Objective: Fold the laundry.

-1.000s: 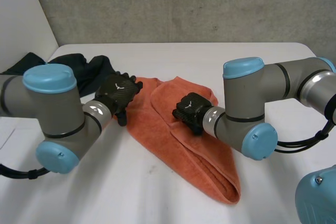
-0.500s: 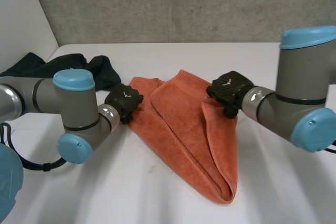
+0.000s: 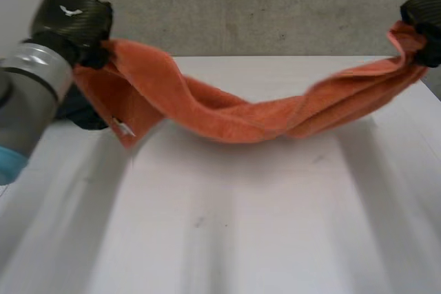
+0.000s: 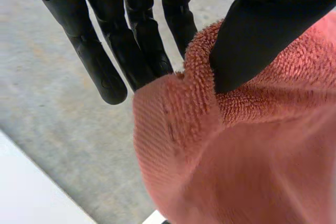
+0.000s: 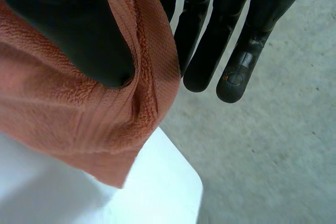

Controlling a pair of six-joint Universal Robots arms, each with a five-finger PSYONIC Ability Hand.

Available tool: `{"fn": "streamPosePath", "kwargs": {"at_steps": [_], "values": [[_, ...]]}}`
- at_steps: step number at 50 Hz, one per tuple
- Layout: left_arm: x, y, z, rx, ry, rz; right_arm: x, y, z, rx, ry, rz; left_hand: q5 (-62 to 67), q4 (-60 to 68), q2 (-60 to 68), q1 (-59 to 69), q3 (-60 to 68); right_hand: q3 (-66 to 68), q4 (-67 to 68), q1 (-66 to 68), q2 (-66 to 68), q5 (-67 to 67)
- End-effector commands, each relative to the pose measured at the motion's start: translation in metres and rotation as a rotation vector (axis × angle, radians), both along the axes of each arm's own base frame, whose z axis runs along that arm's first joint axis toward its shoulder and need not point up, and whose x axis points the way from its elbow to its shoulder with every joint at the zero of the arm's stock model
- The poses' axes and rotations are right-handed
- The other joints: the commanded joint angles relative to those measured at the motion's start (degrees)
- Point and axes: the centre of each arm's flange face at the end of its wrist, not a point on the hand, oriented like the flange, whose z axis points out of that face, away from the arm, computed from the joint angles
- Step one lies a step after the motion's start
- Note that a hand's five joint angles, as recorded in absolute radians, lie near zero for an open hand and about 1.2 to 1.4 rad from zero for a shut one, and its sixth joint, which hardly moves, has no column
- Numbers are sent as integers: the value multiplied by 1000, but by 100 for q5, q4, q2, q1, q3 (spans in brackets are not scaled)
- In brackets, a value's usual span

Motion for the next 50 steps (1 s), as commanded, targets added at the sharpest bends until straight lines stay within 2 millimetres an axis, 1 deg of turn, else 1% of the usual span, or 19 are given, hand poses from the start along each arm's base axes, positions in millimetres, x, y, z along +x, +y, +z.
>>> {"fn": "streamPosePath", "kwargs": {"at_steps": [1,8,13,17,20,21,22,25,28,30,32,34,38,40,42,44,45,47,50], "values": [[17,0,-13,49,-4,40,-4,1,-26,102,112,-2,1554,1134,1174,1551,1213,1234,1199,2388,1255,1407],[9,-26,-68,189,-49,42,-1,-21,-59,189,108,-12,1554,1134,1174,1551,1213,1234,1199,2388,1255,1407],[-5,-52,-74,159,-33,30,3,-63,-62,72,14,-54,1554,1134,1174,1551,1213,1234,1199,2388,1255,1407],[-22,-78,-46,10,16,14,18,-90,-43,-87,-108,-51,1554,1134,1174,1551,1213,1234,1199,2388,1255,1407],[-33,-92,-6,-174,85,23,27,-102,-25,-205,-199,-39,1554,1134,1174,1551,1213,1234,1199,2388,1255,1407],[-35,-94,5,-221,105,33,30,-108,-10,-290,-262,-29,1554,1134,1174,1551,1213,1234,1199,2388,1255,1407],[-36,-97,28,-319,152,63,31,-111,-1,-338,-294,-24,1554,1134,1174,1551,1213,1234,1199,2388,1255,1407],[-29,-100,65,-472,248,137,29,-119,28,-512,-397,-18,1554,1134,1174,1551,1213,1234,1199,2388,1255,1407],[-29,-98,75,-520,284,157,28,-119,42,-603,-450,-19,1554,1134,1174,1551,1213,1234,1199,2388,1255,1407],[-34,-95,72,-511,287,148,28,-118,44,-611,-454,-20,1554,1134,1174,1551,1213,1234,1199,2388,1255,1407],[-38,-92,62,-479,275,140,27,-115,40,-579,-448,-22,1554,1134,1174,1551,1213,1234,1199,2388,1255,1407],[-39,-90,39,-406,240,133,25,-116,31,-542,-438,-31,1554,1134,1174,1551,1213,1234,1199,2388,1255,1407],[-31,-77,5,-294,183,136,24,-112,3,-425,-403,-23,1554,1134,1174,1551,1213,1234,1199,2388,1255,1407],[-29,-72,-16,-234,152,137,27,-107,-18,-334,-373,4,1554,1134,1174,1551,1213,1234,1199,2388,1255,1407],[-25,-63,-50,-139,105,136,29,-104,-37,-260,-345,30,1554,1134,1174,1551,1213,1234,1199,2388,1255,1407],[-23,-55,-71,-75,73,132,22,-102,-66,-149,-293,47,1554,1134,1174,1551,1213,1234,1199,2388,1255,1407],[-21,-48,-92,-16,44,124,17,-102,-77,-109,-273,46,1554,1134,1174,1551,1213,1234,1199,2388,1255,1407],[-18,-39,-110,40,13,119,6,-98,-111,4,-204,47,1554,1134,1174,1551,1213,1234,1199,2388,1255,1407],[-12,-19,-138,134,-35,104,-2,-90,-145,109,-126,53,1554,1134,1174,1551,1213,1234,1199,2388,1255,1407]]}}
